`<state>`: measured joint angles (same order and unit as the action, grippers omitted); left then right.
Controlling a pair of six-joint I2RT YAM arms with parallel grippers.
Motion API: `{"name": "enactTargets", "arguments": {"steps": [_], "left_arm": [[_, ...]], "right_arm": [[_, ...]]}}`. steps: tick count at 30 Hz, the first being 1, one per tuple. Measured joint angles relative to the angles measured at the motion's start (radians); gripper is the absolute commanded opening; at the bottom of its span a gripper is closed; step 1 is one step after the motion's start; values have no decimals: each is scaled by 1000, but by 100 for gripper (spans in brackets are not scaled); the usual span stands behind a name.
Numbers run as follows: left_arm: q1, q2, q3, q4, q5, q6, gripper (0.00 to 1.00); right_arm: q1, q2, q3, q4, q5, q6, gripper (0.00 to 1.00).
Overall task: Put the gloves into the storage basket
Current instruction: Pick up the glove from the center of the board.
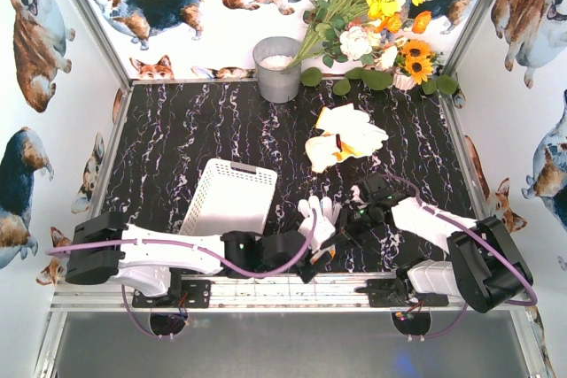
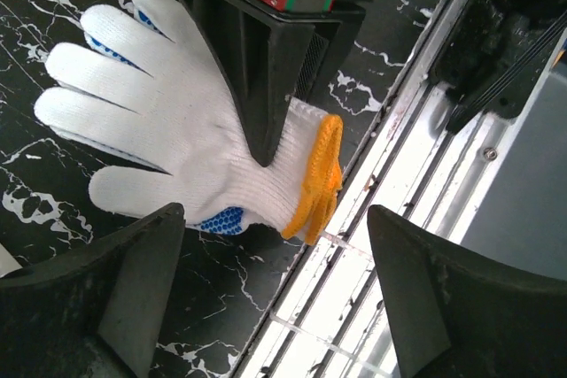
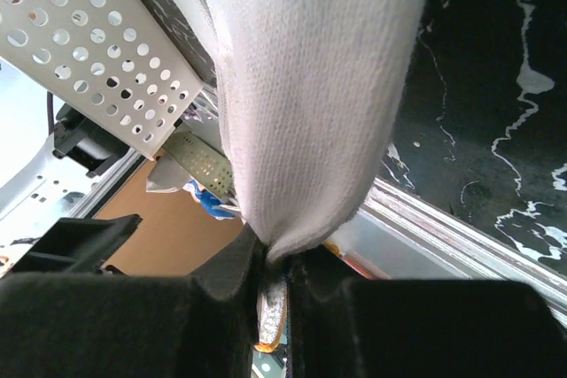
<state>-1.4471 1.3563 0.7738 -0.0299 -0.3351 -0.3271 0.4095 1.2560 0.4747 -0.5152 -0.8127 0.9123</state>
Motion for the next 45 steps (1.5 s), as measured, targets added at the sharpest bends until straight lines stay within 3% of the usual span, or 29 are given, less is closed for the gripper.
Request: {"name": "enactTargets", "arguments": {"steps": [14,17,24,29,33,40,45], "left_arm": [[-26,227,48,27,-64,139,80],[-26,249,65,39,-92,171,66],[-27,286,79,49,-119,203,24],[-28,286,79,51,-138,200,2],[-27,283,79,57,-148,191,0],[-27,273,79,56,-149,185,0],[-27,257,74,56,-142,186,0]], "right_arm": [[-5,-16,7,-5,-13,69,0],[-5,-23,8,-5,-14,79,0],[-7,-40,8,2,-8,101,0],[-8,-80,0,26,11,148,36],[-8,-137,-46,79,41,210,57],[-8,-213,-135,177,104,305,67],[-8,-187,-177,281,123,362,68]]}}
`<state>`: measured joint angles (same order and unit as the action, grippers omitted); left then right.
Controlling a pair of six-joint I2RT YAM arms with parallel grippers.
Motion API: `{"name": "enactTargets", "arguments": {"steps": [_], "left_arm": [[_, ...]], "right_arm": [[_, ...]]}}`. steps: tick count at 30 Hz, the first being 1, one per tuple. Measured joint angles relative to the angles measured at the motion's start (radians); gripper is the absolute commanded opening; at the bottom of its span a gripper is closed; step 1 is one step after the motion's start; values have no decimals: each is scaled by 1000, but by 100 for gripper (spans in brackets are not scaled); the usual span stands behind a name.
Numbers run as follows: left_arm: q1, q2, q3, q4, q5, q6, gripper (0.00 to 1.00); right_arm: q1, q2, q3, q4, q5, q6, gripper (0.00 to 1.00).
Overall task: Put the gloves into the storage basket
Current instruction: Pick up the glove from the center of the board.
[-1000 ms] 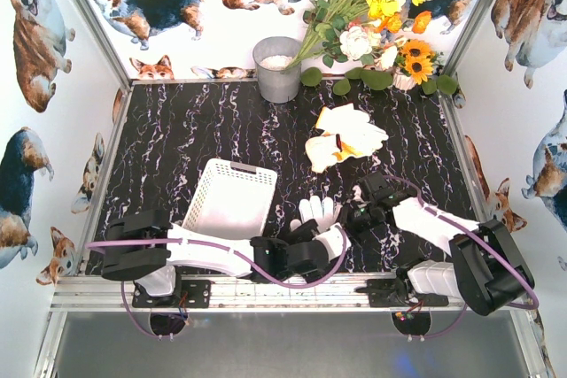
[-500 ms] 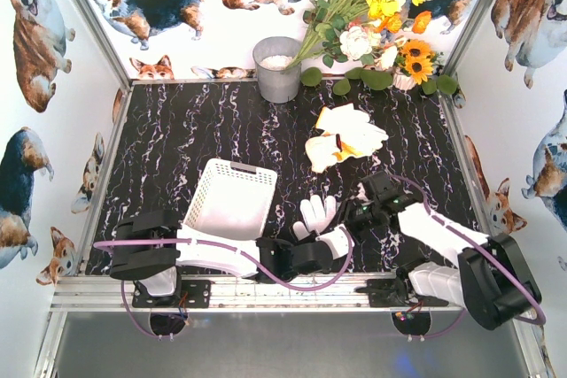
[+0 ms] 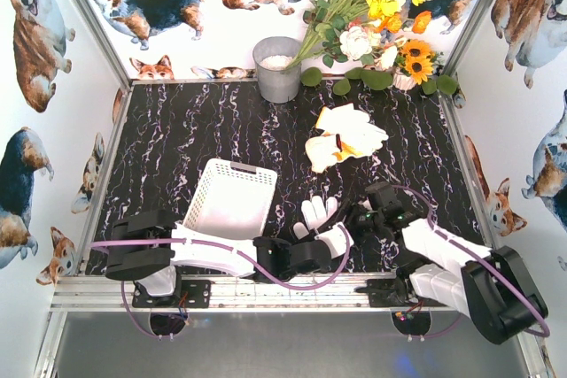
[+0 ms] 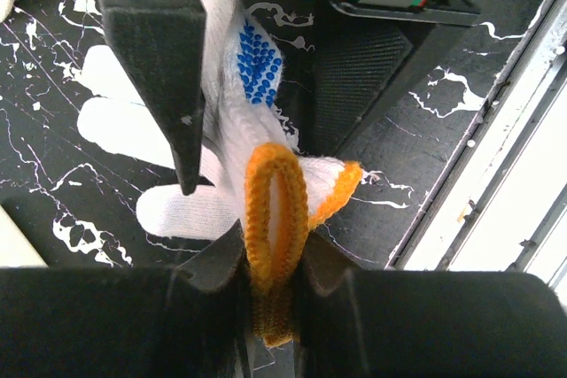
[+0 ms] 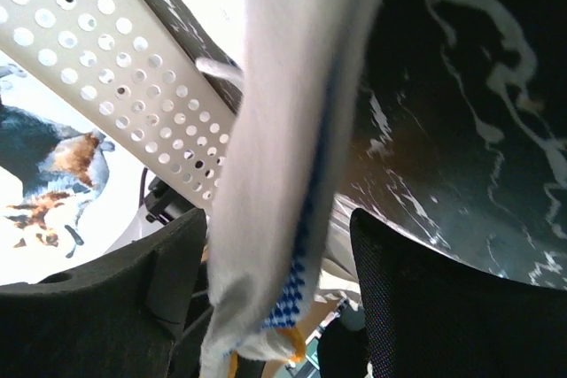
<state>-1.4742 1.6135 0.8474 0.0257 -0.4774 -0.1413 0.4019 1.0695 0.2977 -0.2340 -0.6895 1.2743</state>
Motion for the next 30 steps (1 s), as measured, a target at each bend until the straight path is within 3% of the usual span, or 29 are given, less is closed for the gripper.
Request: {"name": "enactTargets", "arguments": {"steps": [14,23,30], "left_arm": [[0,-46,-10,-14,27,15,0],[0,-83,-19,-45,55,23,0],[0,-132,-21,-97,92,22,0]], "right_arm": [[13,222,0,240,-14,12,65],[15,281,0,325,-40,-17,44],[15,309,2,373,-80,-42,13]]}}
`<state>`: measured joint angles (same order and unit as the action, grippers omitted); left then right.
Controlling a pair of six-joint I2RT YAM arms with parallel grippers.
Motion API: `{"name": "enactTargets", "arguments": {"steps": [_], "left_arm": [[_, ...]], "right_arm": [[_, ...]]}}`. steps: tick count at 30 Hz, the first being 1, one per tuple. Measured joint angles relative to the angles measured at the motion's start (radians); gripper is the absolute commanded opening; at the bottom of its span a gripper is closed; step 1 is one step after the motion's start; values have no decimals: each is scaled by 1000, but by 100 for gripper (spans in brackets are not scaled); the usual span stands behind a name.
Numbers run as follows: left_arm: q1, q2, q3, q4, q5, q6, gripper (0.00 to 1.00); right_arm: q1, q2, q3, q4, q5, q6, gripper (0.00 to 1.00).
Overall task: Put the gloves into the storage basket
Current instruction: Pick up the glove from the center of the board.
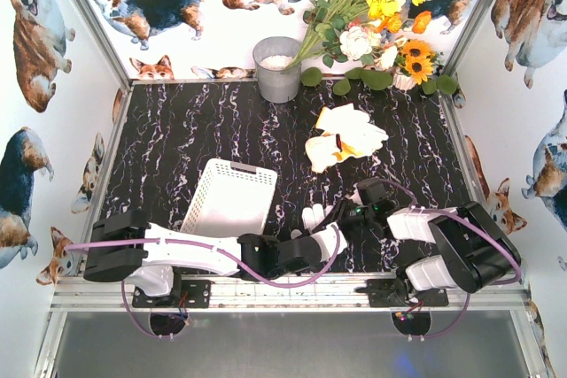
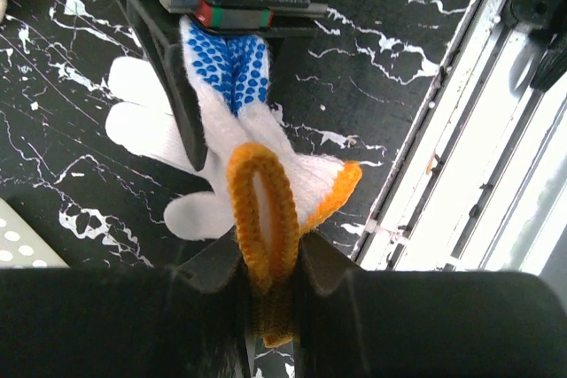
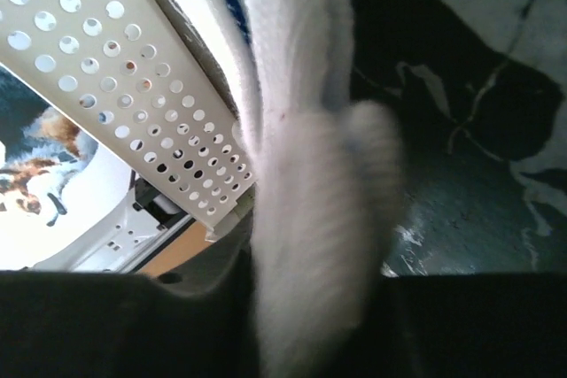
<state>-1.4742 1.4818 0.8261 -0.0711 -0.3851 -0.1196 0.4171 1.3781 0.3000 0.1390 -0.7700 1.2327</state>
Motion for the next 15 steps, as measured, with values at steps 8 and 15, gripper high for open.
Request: {"name": "enactTargets", "arguments": {"steps": [8,15], "left_arm": [[0,-39,18,-96,-5,-11,0],[15,-72,128,-257,-53,-30,0]], "right_arm": [[2,-122,9,-45,0,-4,0],[4,-372,59,-171,87,0,0]]}}
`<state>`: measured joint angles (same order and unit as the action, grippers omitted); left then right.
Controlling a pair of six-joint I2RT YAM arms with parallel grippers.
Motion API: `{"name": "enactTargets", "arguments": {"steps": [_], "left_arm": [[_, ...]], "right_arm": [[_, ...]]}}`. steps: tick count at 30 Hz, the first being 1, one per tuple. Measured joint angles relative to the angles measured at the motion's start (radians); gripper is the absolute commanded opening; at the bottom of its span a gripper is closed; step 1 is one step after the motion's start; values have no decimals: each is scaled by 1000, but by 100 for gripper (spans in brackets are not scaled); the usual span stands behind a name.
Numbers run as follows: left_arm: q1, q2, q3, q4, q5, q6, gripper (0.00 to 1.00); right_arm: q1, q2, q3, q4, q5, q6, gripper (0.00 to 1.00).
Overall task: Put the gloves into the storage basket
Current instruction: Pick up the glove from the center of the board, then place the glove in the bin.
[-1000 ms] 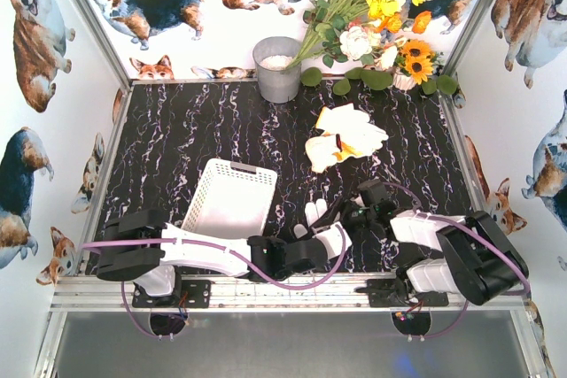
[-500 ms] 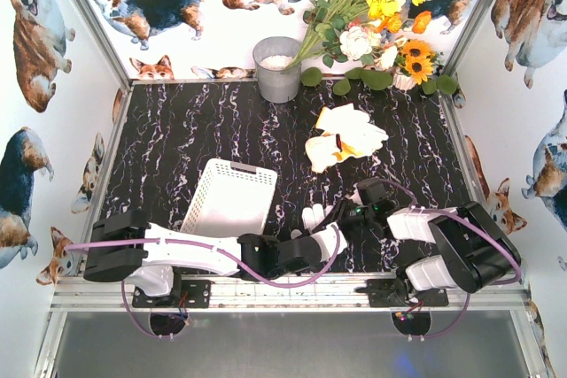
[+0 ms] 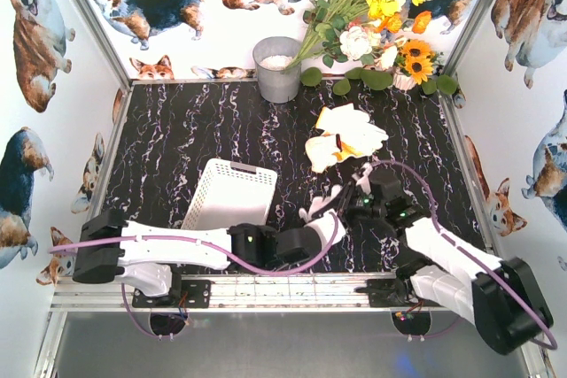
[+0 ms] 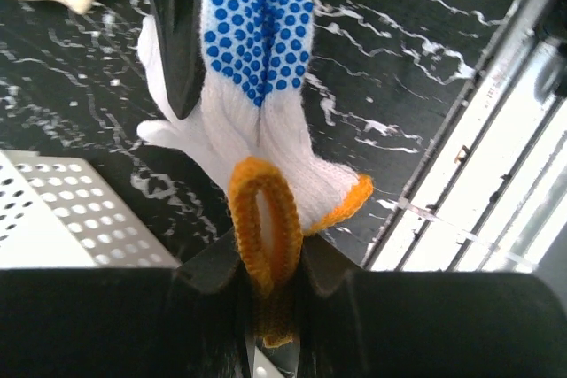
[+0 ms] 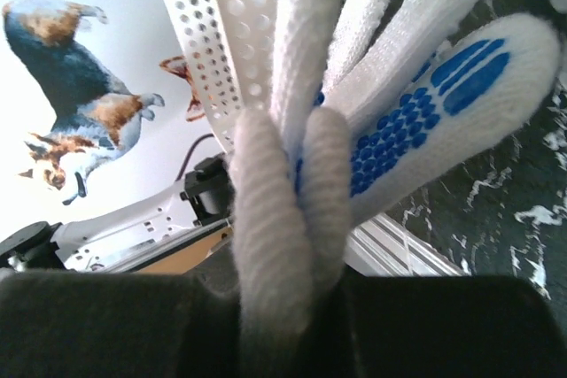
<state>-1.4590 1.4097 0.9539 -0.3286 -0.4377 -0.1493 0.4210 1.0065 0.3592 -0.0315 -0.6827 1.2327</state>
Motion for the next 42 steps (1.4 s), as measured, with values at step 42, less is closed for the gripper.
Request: {"name": "enactTargets", "arguments": {"steps": [42], "left_arm": [[294,-248,57,-732,-275,322,0]], "right_arm": [[462,676,676,90,446,-234,0]]}}
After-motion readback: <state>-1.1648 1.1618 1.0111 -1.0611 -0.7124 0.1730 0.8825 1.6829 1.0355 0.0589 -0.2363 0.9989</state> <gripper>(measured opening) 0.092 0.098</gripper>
